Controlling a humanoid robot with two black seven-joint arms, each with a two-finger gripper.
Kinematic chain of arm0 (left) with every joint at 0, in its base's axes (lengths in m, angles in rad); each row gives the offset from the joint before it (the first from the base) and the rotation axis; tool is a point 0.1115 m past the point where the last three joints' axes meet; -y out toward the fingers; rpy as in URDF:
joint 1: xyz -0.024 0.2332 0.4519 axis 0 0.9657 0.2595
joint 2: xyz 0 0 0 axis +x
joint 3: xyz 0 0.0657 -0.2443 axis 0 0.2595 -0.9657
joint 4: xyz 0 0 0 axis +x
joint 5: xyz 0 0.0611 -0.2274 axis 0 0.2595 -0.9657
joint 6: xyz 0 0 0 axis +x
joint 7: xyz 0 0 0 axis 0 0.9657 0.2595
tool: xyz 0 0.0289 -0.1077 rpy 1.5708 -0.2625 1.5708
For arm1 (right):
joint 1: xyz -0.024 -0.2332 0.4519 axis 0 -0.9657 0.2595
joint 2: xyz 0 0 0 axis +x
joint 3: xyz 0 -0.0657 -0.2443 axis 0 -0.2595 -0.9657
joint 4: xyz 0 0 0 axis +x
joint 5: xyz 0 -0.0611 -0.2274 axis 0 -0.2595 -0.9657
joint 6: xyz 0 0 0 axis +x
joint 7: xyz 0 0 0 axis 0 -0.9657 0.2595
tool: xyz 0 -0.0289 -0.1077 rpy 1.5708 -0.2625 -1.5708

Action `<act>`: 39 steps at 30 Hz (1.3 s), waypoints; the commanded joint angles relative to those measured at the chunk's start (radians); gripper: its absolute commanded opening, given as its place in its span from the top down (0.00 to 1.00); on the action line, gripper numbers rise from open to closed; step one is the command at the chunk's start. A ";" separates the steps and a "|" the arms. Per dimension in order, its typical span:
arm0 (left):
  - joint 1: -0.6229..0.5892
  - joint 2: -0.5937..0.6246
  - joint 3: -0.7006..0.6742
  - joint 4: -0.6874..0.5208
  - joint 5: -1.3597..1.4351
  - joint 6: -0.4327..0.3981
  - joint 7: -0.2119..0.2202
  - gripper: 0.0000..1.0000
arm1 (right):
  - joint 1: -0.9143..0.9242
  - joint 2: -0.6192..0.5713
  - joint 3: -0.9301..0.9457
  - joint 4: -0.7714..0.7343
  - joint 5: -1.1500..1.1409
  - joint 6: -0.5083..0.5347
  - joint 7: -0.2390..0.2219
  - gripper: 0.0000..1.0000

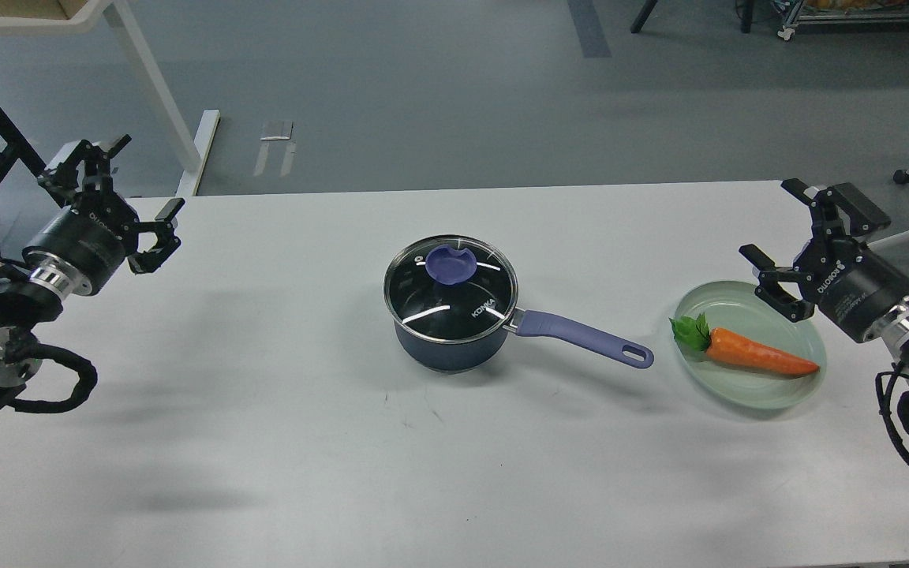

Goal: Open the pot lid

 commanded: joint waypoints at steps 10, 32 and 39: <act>-0.040 0.000 0.012 -0.015 0.092 0.013 -0.024 0.01 | 0.347 -0.090 -0.234 0.192 -0.997 -0.131 0.000 0.00; -0.050 0.025 0.012 -0.057 0.092 0.015 -0.024 0.01 | 0.745 0.178 -0.838 0.113 -1.471 -0.263 0.000 0.07; -0.051 0.020 0.012 -0.057 0.092 0.015 -0.024 0.01 | 0.742 0.238 -0.872 0.057 -1.467 -0.317 0.000 0.27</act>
